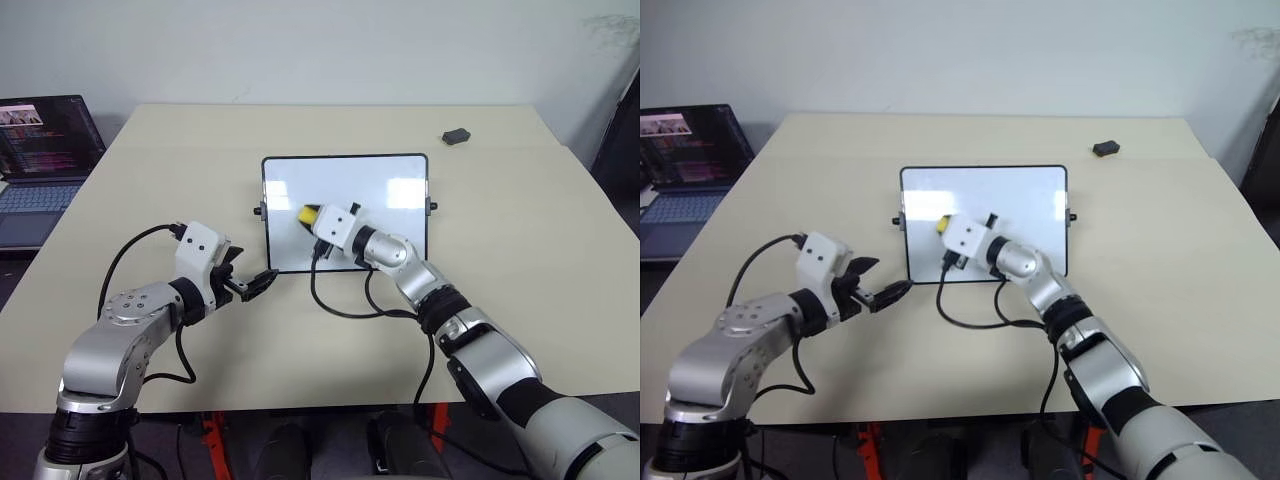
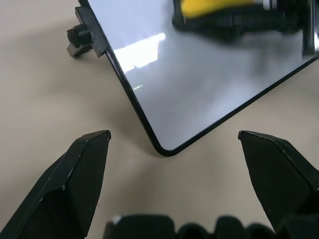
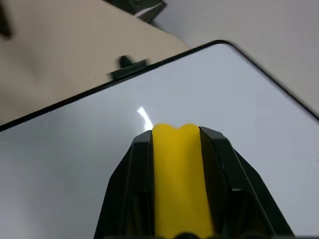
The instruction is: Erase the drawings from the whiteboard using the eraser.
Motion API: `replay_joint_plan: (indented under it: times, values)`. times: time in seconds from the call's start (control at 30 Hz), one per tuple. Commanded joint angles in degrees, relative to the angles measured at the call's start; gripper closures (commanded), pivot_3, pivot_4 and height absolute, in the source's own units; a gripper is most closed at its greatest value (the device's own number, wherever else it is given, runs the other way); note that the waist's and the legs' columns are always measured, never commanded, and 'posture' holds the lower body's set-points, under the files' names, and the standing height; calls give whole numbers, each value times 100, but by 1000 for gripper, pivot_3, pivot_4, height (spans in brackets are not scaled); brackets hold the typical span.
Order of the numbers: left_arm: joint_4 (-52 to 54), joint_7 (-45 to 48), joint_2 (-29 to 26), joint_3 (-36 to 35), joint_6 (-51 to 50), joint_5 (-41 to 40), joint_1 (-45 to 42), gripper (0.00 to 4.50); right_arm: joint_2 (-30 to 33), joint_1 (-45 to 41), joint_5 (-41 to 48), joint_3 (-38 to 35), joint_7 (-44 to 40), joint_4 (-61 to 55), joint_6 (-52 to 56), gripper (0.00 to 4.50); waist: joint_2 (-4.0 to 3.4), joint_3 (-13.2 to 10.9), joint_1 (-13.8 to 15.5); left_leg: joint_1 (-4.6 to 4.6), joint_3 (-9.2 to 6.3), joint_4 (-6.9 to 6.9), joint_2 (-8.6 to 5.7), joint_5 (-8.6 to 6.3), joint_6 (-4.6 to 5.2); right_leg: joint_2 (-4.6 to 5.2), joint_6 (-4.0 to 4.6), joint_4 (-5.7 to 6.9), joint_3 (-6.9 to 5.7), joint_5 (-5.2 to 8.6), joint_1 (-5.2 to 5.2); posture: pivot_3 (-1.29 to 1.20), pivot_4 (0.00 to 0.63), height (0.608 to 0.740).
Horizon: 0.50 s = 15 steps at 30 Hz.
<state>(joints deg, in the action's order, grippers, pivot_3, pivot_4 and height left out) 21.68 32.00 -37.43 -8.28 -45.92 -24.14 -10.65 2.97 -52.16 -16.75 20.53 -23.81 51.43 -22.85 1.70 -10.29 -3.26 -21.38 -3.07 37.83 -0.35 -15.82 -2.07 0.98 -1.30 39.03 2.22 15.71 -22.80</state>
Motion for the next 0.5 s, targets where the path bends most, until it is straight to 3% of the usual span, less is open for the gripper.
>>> replay_joint_plan:
  times: [0.03,0.1,0.27,0.5]
  values:
    - [141,25,-4,-26,98,-26,-64,0,48,216,-71,126,-308,97,201,3532,-3,-2,-2,33,-1,-2,1,0,0,0,0,-4,0,0,34,0,150,740]
    - [105,48,1,14,107,-24,-108,0,41,138,14,63,-342,-25,218,3532,-3,-2,-5,71,-2,-4,0,-1,1,-1,-1,-9,0,3,72,0,150,740]
    - [71,93,25,77,142,-46,-224,0,82,53,466,-343,-402,-947,338,3532,-6,-8,0,56,-5,0,2,1,1,-5,0,-6,0,2,57,0,150,740]
    - [463,469,59,243,234,-355,-410,0,629,1278,1494,-1311,-594,-4419,2651,3532,-5,-6,122,-37,-22,-3,0,-8,-6,2,-11,-26,-10,12,-17,0,150,740]
